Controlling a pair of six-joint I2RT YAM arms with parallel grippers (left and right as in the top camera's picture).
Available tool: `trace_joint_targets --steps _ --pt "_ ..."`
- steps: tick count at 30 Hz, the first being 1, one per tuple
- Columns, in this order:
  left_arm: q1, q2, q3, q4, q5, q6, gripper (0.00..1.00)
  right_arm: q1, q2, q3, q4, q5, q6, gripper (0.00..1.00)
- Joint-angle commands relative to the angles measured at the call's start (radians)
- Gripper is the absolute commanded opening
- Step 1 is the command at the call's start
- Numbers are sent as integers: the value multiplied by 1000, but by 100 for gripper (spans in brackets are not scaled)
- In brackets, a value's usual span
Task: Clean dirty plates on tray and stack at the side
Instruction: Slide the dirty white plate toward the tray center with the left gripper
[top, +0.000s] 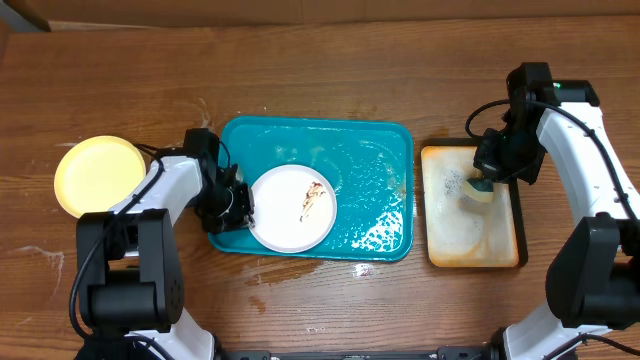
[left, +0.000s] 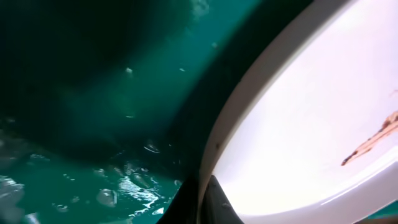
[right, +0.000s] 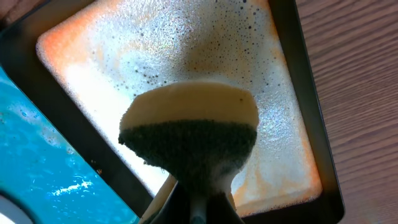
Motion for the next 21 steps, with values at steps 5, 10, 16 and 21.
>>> trace_joint_targets --steps 5,10,16,21 --pt "-3 40 50 -32 -369 -198 4 -6 -5 -3 7 -2 -4 4" --pt "-13 40 103 -61 -494 -271 4 -6 -5 -3 17 -2 -16 4" --pt "-101 40 170 -51 -507 -225 4 -6 -5 -19 55 -4 -31 4" --pt "-195 40 233 -50 -497 -218 4 -6 -4 -113 122 -42 -34 4"
